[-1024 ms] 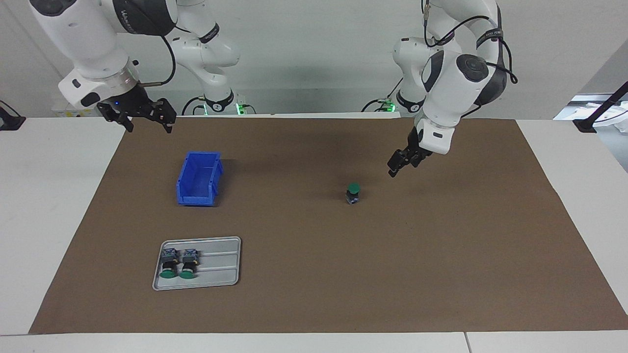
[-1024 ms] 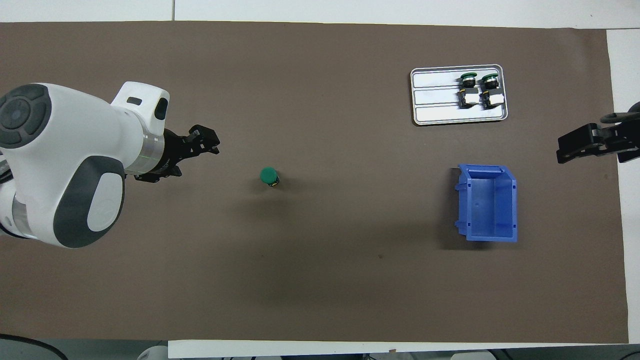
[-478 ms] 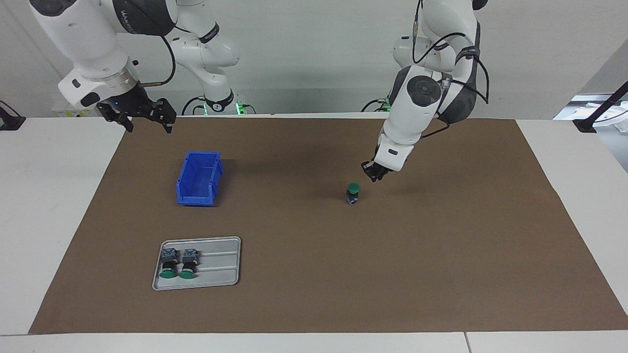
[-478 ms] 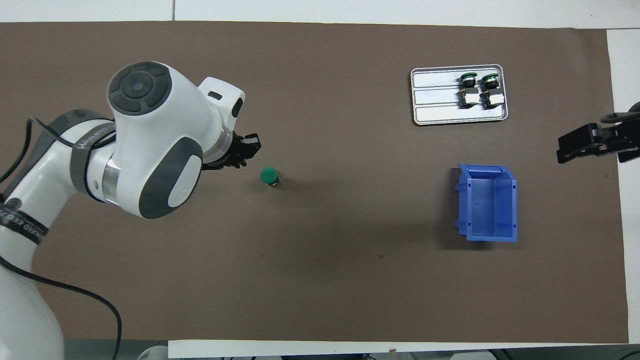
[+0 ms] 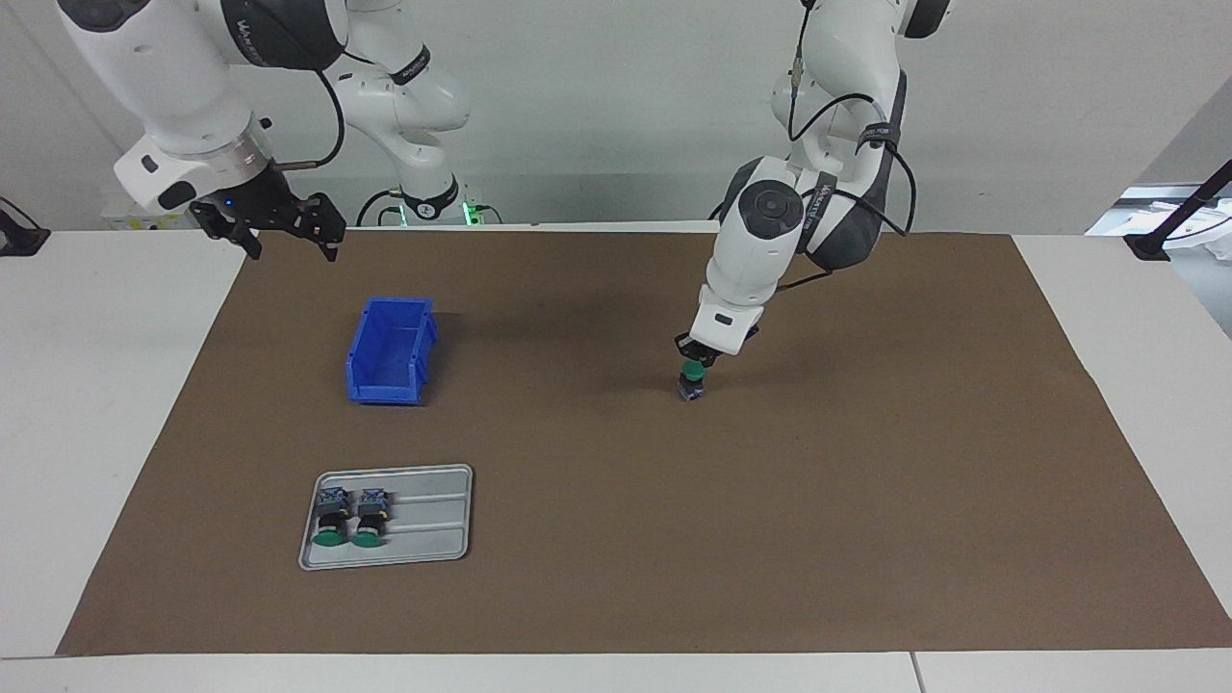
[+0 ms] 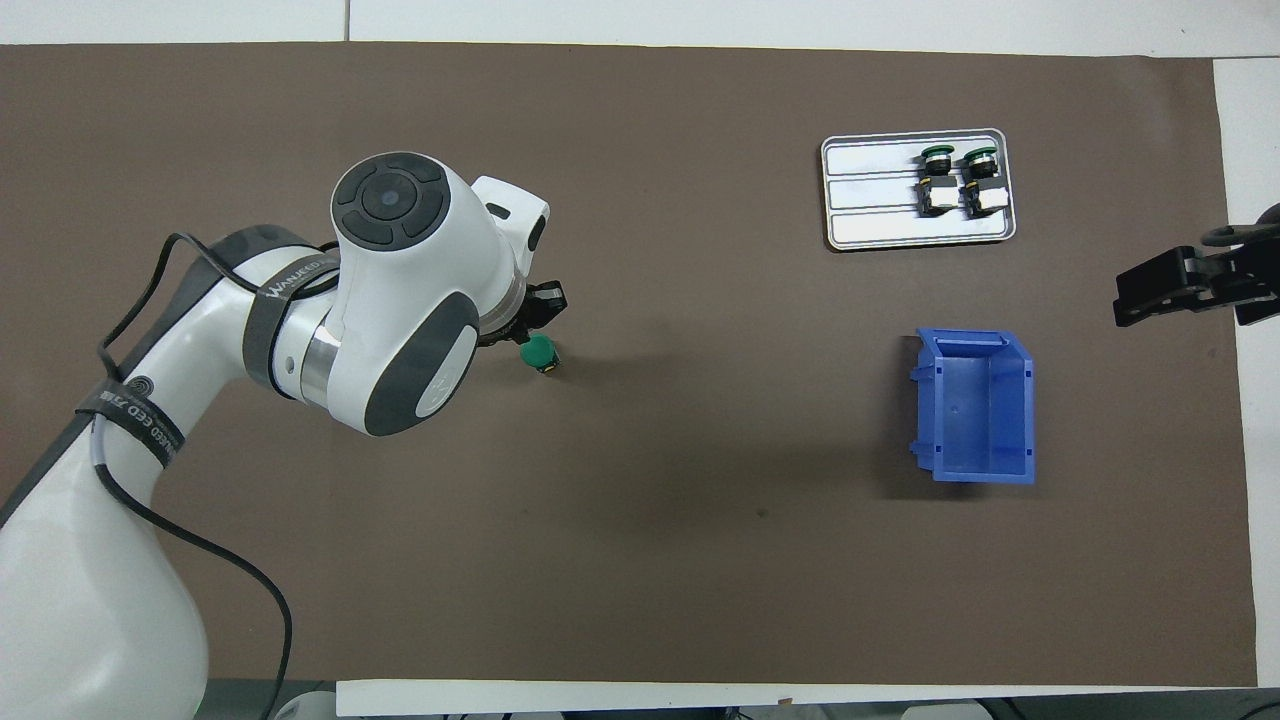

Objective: Place and press button with both arms

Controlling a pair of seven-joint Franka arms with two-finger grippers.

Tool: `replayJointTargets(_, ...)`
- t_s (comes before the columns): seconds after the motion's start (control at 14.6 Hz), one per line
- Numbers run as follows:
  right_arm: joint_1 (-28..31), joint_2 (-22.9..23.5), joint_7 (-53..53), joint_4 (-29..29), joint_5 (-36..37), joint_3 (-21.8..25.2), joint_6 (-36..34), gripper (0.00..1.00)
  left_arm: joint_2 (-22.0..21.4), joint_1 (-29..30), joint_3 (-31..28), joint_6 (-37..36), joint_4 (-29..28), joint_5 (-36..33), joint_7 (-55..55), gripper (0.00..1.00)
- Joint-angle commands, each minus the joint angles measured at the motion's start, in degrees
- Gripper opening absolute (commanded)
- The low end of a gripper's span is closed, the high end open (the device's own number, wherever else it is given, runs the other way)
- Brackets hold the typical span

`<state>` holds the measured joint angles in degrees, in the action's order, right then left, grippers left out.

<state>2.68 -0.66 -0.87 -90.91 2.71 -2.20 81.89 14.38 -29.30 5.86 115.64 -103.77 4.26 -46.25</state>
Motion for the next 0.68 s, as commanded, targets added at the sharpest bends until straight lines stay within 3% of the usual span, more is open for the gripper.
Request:
replayJointTargets(0.0,0.5,-1.3,1.1,-1.6,-0.1,-0.3,0.6,0.99,0.0,-0.9,-0.5,2.9,-1.9,-1.3,-1.4,0.0)
replayJointTargets(0.61,0.5,-1.3,1.1,-1.6,-0.1,-0.3,0.6,0.99,0.0,-1.2,-0.3,6.5,-5.7,-1.3,-1.1,0.0)
